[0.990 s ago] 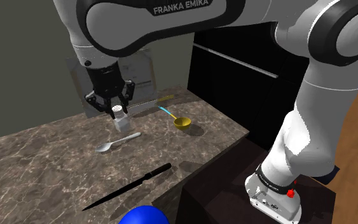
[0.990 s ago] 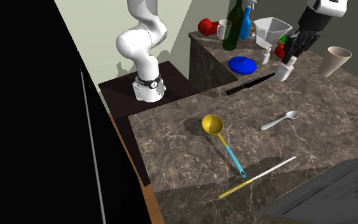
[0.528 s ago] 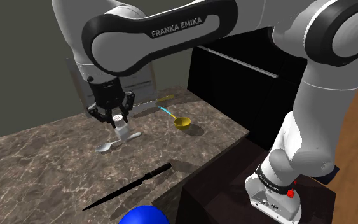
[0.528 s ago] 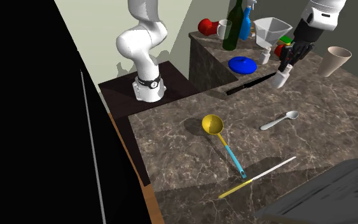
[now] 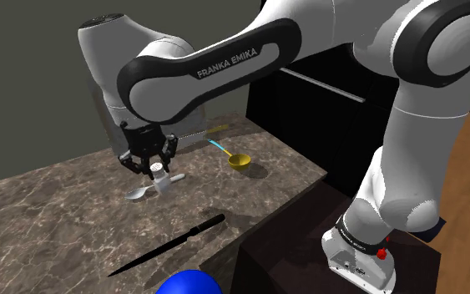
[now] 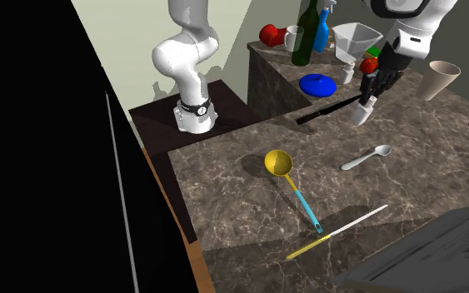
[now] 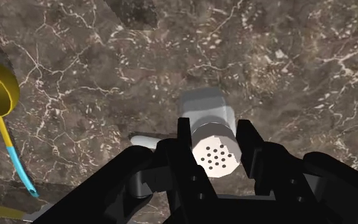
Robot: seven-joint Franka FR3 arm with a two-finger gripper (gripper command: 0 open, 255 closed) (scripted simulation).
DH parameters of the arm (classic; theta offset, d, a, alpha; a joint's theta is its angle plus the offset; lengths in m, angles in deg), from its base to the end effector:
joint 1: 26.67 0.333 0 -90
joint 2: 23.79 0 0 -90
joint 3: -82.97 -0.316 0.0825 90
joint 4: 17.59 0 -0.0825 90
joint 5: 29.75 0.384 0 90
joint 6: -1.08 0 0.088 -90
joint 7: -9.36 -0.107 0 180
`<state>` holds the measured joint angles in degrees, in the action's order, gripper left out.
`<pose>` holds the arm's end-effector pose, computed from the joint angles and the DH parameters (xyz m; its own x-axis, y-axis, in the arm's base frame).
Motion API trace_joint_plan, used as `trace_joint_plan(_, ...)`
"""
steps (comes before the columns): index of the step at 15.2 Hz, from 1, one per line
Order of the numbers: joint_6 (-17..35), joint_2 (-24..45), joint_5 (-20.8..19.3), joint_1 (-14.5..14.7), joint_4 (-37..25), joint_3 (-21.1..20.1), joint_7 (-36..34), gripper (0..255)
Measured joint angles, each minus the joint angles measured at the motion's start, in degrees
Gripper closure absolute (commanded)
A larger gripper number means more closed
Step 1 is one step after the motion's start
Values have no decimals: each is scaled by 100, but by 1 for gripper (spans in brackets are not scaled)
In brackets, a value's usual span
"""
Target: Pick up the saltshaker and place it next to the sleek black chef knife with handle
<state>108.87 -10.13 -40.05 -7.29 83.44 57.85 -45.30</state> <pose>0.4567 0.4067 0.4309 0.9928 -0.1200 -0.0034 -0.1188 -0.9861 0.1165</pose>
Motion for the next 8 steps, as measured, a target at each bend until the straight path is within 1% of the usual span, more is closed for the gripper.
trace_joint_plan(8, 558, 155, -104, -3, 426, 38, -89, 255)
